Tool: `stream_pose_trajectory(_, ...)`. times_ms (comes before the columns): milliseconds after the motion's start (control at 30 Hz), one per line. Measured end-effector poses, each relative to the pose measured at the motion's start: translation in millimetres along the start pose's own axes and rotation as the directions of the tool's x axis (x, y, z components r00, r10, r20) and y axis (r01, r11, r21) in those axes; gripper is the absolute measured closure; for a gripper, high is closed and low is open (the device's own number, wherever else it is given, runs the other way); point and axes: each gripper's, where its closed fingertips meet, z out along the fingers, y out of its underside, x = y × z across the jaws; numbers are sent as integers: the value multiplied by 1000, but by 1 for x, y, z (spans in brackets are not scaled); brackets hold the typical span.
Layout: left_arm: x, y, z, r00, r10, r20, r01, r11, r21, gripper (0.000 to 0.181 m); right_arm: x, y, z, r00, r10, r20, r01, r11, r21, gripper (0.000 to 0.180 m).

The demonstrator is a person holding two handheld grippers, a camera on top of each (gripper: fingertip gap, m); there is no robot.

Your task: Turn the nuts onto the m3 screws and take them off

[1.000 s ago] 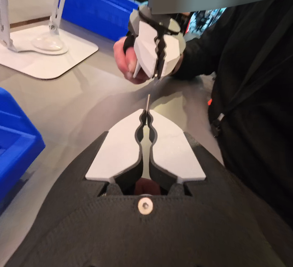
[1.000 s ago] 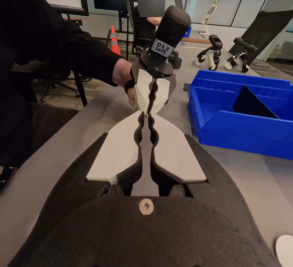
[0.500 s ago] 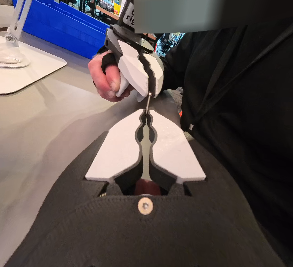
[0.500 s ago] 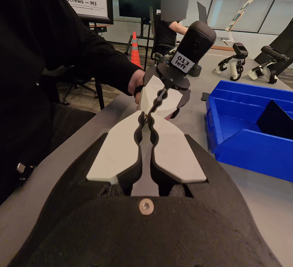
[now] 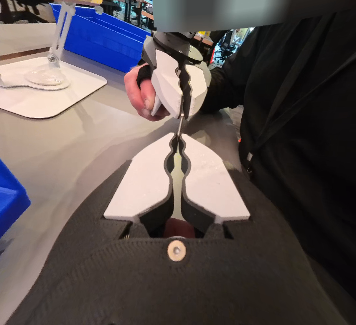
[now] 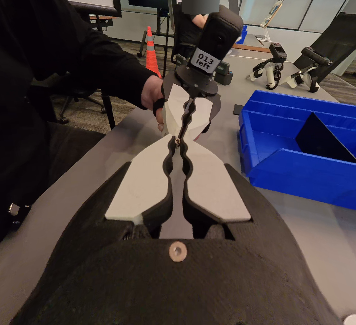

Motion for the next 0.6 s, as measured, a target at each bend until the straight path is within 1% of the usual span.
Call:
stream_pose_trajectory(100,-3,0,0,998,37,52,-36,999,-23,181,3,1,-1,999,25,-24,-25,1000,3,175)
stream_pose_trajectory(333,-7,-7,-1,982,109,152,-106,994,-27,181,9,-1,-3,992,110,-65,-106,992,67,175)
stream_pose_trajectory(600,-10,-14,-2,955,182,235,-176,983,-49,181,14,-6,-6,980,171,-102,-157,979,133,175)
